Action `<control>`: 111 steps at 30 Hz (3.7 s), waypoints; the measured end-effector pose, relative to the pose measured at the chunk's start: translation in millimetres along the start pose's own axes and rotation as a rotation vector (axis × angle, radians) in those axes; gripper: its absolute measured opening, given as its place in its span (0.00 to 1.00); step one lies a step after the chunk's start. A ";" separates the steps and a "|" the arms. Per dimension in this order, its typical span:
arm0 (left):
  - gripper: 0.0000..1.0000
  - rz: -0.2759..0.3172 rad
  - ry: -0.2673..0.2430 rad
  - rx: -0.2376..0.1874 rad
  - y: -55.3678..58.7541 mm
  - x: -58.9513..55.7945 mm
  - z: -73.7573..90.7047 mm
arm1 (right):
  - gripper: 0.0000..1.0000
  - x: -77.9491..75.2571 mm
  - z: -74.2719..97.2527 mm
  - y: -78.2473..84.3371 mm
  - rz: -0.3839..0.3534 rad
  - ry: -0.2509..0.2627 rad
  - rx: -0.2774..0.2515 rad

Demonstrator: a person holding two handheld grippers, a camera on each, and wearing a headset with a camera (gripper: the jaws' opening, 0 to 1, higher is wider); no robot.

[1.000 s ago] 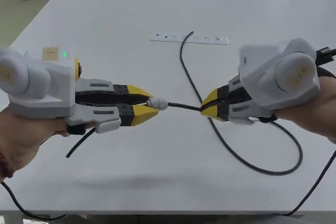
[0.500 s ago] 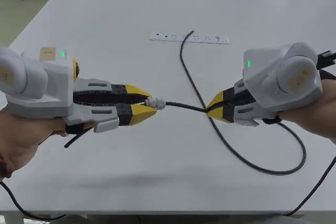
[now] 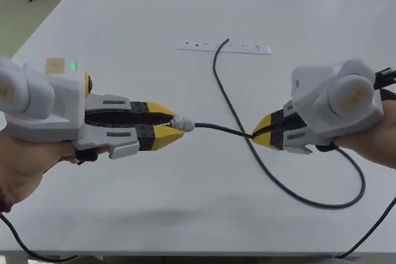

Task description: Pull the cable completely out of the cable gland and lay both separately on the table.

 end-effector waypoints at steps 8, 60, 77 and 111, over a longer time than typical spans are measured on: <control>0.15 0.001 0.004 -0.002 -0.3 -1.6 1.6 | 0.00 -1.7 -1.1 10.4 -0.031 0.003 0.015; 0.15 -0.054 0.078 -0.006 -8.9 -17.6 -6.2 | 0.00 24.8 -1.7 -81.0 0.237 -0.069 -0.125; 0.15 -0.047 0.056 -0.008 -5.1 -11.5 1.9 | 0.00 13.5 2.0 -37.2 0.125 -0.041 -0.051; 0.15 0.020 0.031 -0.047 -9.3 -6.1 2.7 | 0.04 12.7 5.3 -13.3 0.020 -0.015 -0.021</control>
Point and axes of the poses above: the centre of the closed fingertips' face, and the gripper's own axes: z roughly backward along the fingers, x roughly to its left, y roughly out of its underside, the point moved 3 cm from there along z, roughly backward along the fingers, and after that the axes turned 9 degrees about -y, right-handed, at the moved point
